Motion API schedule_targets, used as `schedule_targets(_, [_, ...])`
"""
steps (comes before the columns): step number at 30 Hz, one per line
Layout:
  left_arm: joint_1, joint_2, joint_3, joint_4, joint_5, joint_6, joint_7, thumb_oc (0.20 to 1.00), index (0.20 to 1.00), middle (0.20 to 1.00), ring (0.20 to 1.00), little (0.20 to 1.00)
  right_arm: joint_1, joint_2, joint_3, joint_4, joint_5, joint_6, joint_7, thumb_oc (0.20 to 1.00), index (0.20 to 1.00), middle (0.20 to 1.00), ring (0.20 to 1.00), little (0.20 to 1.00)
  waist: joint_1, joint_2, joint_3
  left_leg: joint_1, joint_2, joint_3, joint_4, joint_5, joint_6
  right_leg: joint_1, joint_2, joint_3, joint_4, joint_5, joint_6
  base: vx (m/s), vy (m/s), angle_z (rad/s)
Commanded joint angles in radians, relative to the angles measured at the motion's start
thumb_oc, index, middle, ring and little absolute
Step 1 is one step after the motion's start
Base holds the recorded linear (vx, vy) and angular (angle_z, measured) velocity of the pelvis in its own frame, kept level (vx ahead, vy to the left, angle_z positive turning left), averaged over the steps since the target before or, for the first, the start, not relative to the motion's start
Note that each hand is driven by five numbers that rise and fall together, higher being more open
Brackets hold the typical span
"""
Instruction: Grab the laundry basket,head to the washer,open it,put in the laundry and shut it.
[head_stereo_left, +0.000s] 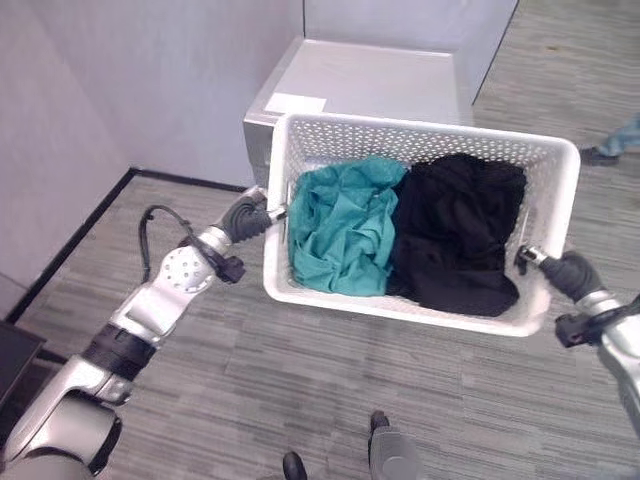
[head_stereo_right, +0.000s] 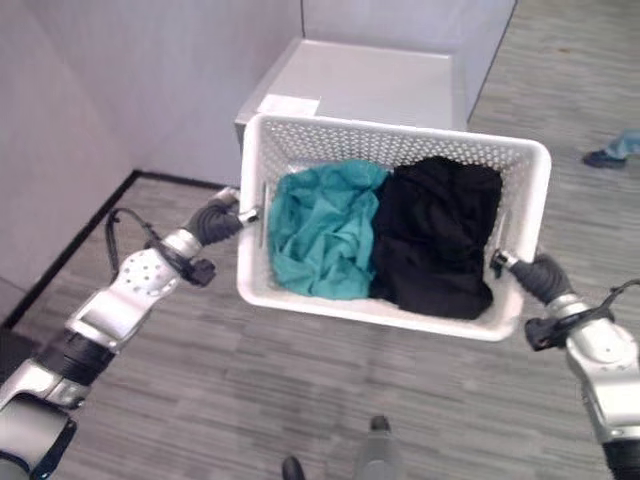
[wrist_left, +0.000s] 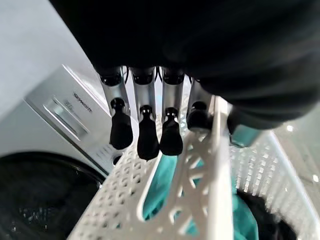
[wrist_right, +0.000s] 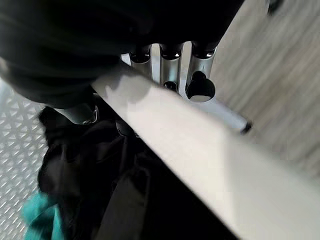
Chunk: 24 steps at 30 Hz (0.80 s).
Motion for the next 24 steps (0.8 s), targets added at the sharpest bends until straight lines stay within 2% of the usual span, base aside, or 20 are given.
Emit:
schedule_targets(1, [-0.184, -0.028, 0.076, 0.14, -0.084, -0.033, 0.119, 0.2, 0.2, 0.2, 0.2, 0.2, -0.233, -0.159, 0.009, 0.129, 0.068, -0.07, -0.123, 0.2, 0.2, 0.2, 0.2, 0.2, 0.01, -0.007, -0.063, 0.047, 0.027, -0.108, 0.064, -0.151, -0.053, -0.032, 0.005, -0.019, -0.114, 0.132, 0.013, 0.21, -0.076, -0.09])
schedule_targets(4, [-0.298, -0.097, -0.001, 0.271, -0.113, -0.029, 0.138, 0.2, 0.2, 0.2, 0.2, 0.2, -0.47, -0.195, 0.186, 0.271, 0.094, -0.07, -0.158, 0.2, 0.2, 0.2, 0.2, 0.2, 0.017, -0.02, -0.087, 0.092, 0.03, -0.077, 0.08, -0.192, -0.068, -0.01, 0.001, -0.127, -0.183, 0.157, 0.012, 0.27, -0.098, -0.07])
schedule_targets(6, [-0.32, -0.123, -0.016, 0.308, -0.122, -0.03, 0.138, 0.2, 0.2, 0.2, 0.2, 0.2, -0.544, -0.197, 0.244, 0.321, 0.102, -0.071, -0.173, 0.2, 0.2, 0.2, 0.2, 0.2, 0.012, -0.018, -0.098, 0.104, 0.035, -0.077, 0.088, -0.207, -0.069, 0.004, 0.009, -0.123, -0.179, 0.154, 0.004, 0.24, -0.095, -0.27])
schedule_targets(7, [-0.343, -0.152, -0.027, 0.344, -0.126, -0.034, 0.146, 0.2, 0.2, 0.2, 0.2, 0.2, -0.609, -0.205, 0.294, 0.369, 0.108, -0.071, -0.179, 0.2, 0.2, 0.2, 0.2, 0.2, 0.006, -0.013, -0.105, 0.111, 0.048, -0.086, 0.113, -0.228, -0.073, 0.014, 0.024, -0.099, -0.172, 0.149, -0.003, 0.45, -0.16, -0.11])
schedule_targets(8, [-0.362, -0.195, -0.048, 0.365, -0.149, -0.043, 0.155, 0.2, 0.2, 0.2, 0.2, 0.2, -0.699, -0.229, 0.374, 0.402, 0.113, -0.062, -0.178, 0.2, 0.2, 0.2, 0.2, 0.2, -0.009, 0.005, -0.112, 0.112, 0.081, -0.107, 0.174, -0.247, -0.086, 0.02, 0.056, -0.069, -0.144, 0.123, -0.024, 0.33, -0.13, 0.02])
schedule_targets(9, [-0.362, -0.194, -0.046, 0.366, -0.149, -0.043, 0.155, 0.2, 0.2, 0.2, 0.2, 0.2, -0.709, -0.229, 0.383, 0.405, 0.114, -0.063, -0.178, 0.2, 0.2, 0.2, 0.2, 0.2, -0.012, 0.003, -0.113, 0.108, 0.078, -0.108, 0.175, -0.242, -0.087, 0.017, 0.052, -0.069, -0.145, 0.126, -0.026, 0.33, -0.173, 0.02])
schedule_targets(11, [-0.365, -0.213, -0.06, 0.376, -0.187, -0.053, 0.165, 0.2, 0.2, 0.2, 0.2, 0.2, -0.813, -0.202, 0.486, 0.464, 0.129, -0.059, -0.174, 0.2, 0.2, 0.2, 0.2, 0.2, -0.01, 0.015, -0.117, 0.051, 0.125, -0.127, 0.37, -0.125, -0.129, 0.056, 0.102, -0.064, -0.119, 0.083, -0.078, 0.23, -0.229, -0.09])
schedule_targets(13, [-0.394, -0.217, -0.069, 0.383, -0.2, -0.047, 0.173, 0.2, 0.2, 0.2, 0.2, 0.2, -0.913, -0.185, 0.562, 0.489, 0.146, -0.055, -0.174, 0.2, 0.2, 0.2, 0.2, 0.2, 0.013, -0.004, -0.094, -0.078, 0.138, -0.183, 0.649, 0.016, -0.165, 0.115, 0.125, -0.057, -0.13, 0.057, -0.128, 0.14, -0.247, -0.16])
schedule_targets(14, [-0.394, -0.217, -0.069, 0.383, -0.2, -0.047, 0.173, 0.2, 0.2, 0.2, 0.2, 0.2, -0.913, -0.185, 0.562, 0.489, 0.146, -0.055, -0.174, 0.2, 0.2, 0.2, 0.2, 0.2, 0.013, -0.004, -0.094, -0.078, 0.138, -0.183, 0.649, 0.016, -0.165, 0.115, 0.125, -0.057, -0.13, 0.057, -0.128, 0.17, -0.205, -0.37])
schedule_targets(15, [-0.403, -0.209, -0.07, 0.386, -0.214, -0.042, 0.176, 0.2, 0.2, 0.2, 0.2, 0.2, -0.969, -0.147, 0.622, 0.505, 0.147, -0.05, -0.174, 0.2, 0.2, 0.2, 0.2, 0.2, 0.039, -0.024, -0.085, -0.141, 0.138, -0.221, 0.748, 0.074, -0.171, 0.158, 0.135, -0.043, -0.145, 0.034, -0.153, 0.27, -0.125, -0.4])
schedule_targets(16, [-0.411, -0.207, -0.073, 0.39, -0.226, -0.04, 0.179, 0.2, 0.2, 0.2, 0.2, 0.2, -1.007, -0.114, 0.669, 0.535, 0.138, -0.04, -0.169, 0.2, 0.2, 0.2, 0.2, 0.2, 0.071, -0.048, -0.077, -0.211, 0.136, -0.249, 0.734, 0.065, -0.158, 0.187, 0.123, -0.026, -0.15, 0.016, -0.154, 0.37, -0.107, -0.4])
schedule_targets(17, [-0.412, -0.205, -0.069, 0.394, -0.222, -0.039, 0.183, 0.2, 0.2, 0.2, 0.2, 0.2, -1.027, -0.094, 0.694, 0.551, 0.138, -0.035, -0.164, 0.2, 0.2, 0.2, 0.2, 0.2, 0.091, -0.05, -0.069, -0.239, 0.155, -0.265, 0.691, 0.039, -0.154, 0.21, 0.127, -0.012, -0.152, 0.0, -0.149, 0.32, 0.006, -0.61])
schedule_targets(18, [-0.416, -0.198, -0.071, 0.393, -0.222, -0.036, 0.182, 0.2, 0.2, 0.2, 0.2, 0.2, -1.045, -0.076, 0.713, 0.563, 0.133, -0.033, -0.158, 0.2, 0.2, 0.2, 0.2, 0.2, 0.106, -0.059, -0.073, -0.257, 0.158, -0.278, 0.625, 0.042, -0.151, 0.22, 0.119, -0.007, -0.156, -0.005, -0.142, 0.24, 0.053, -0.56])
schedule_targets(19, [-0.42, -0.194, -0.075, 0.394, -0.224, -0.038, 0.184, 0.2, 0.2, 0.2, 0.2, 0.2, -1.064, -0.066, 0.73, 0.577, 0.131, -0.032, -0.158, 0.2, 0.2, 0.2, 0.2, 0.2, 0.117, -0.058, -0.075, -0.254, 0.164, -0.291, 0.571, 0.041, -0.154, 0.229, 0.121, 0.0, -0.159, -0.012, -0.136, 0.25, 0.083, -0.43])
schedule_targets(20, [-0.425, -0.185, -0.074, 0.399, -0.222, -0.04, 0.188, 0.2, 0.2, 0.2, 0.2, 0.2, -1.087, -0.045, 0.751, 0.599, 0.123, -0.032, -0.155, 0.2, 0.2, 0.2, 0.2, 0.2, 0.143, -0.052, -0.072, -0.25, 0.17, -0.326, 0.455, 0.042, -0.163, 0.252, 0.128, 0.017, -0.165, -0.025, -0.126, 0.17, 0.067, -0.22])
schedule_targets(21, [-0.425, -0.184, -0.073, 0.399, -0.222, -0.04, 0.188, 0.2, 0.2, 0.2, 0.2, 0.2, -1.09, -0.045, 0.754, 0.6, 0.124, -0.032, -0.155, 0.2, 0.2, 0.2, 0.2, 0.2, 0.143, -0.055, -0.072, -0.247, 0.167, -0.324, 0.445, 0.05, -0.163, 0.251, 0.125, 0.019, -0.166, -0.023, -0.126, 0.22, 0.102, -0.26])
schedule_targets(23, [-0.456, -0.152, -0.089, 0.426, -0.223, -0.044, 0.201, 0.2, 0.2, 0.2, 0.2, 0.2, -1.148, -0.008, 0.796, 0.667, 0.111, -0.026, -0.151, 0.2, 0.2, 0.2, 0.2, 0.2, 0.19, -0.042, -0.073, -0.244, 0.181, -0.443, 0.239, 0.09, -0.186, 0.287, 0.134, 0.062, -0.165, -0.055, -0.116, 0.26, 0.136, -0.63])
schedule_targets(24, [-0.464, -0.151, -0.092, 0.443, -0.224, -0.044, 0.204, 0.2, 0.2, 0.2, 0.2, 0.2, -1.165, 0.014, 0.813, 0.694, 0.112, -0.018, -0.141, 0.2, 0.2, 0.2, 0.2, 0.2, 0.189, -0.032, -0.076, -0.228, 0.187, -0.442, 0.207, 0.074, -0.183, 0.294, 0.138, 0.061, -0.166, -0.064, -0.113, 0.18, 0.095, -0.67])
